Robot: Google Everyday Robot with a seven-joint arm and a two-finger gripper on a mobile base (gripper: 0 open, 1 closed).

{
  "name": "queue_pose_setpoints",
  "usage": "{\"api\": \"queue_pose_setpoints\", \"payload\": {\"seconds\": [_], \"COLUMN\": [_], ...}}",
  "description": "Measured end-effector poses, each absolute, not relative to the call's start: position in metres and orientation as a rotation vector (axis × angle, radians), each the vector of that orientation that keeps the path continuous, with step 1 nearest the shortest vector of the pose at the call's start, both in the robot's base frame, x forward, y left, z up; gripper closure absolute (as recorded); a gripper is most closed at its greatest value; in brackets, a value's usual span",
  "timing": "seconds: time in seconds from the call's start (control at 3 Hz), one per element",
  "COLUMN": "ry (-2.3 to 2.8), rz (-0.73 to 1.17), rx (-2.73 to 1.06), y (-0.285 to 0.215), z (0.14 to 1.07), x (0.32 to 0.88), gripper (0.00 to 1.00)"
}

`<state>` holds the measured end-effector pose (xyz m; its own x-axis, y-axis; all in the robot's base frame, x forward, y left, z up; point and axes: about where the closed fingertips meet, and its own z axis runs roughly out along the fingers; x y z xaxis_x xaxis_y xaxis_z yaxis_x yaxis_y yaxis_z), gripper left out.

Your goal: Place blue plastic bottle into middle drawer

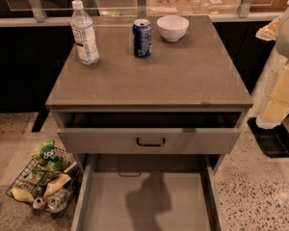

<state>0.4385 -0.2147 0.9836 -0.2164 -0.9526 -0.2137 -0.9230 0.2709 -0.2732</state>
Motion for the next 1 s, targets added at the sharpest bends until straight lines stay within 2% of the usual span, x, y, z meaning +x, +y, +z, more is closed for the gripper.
{"api": "queue_pose_setpoints", "payload": {"seconds": [1.0], "ry": [2.142], "rz": [-0.037], "rx": [-1.531], "y": [-0.202], "z": [0.971], "x": [0.461], "gripper": [0.0]}}
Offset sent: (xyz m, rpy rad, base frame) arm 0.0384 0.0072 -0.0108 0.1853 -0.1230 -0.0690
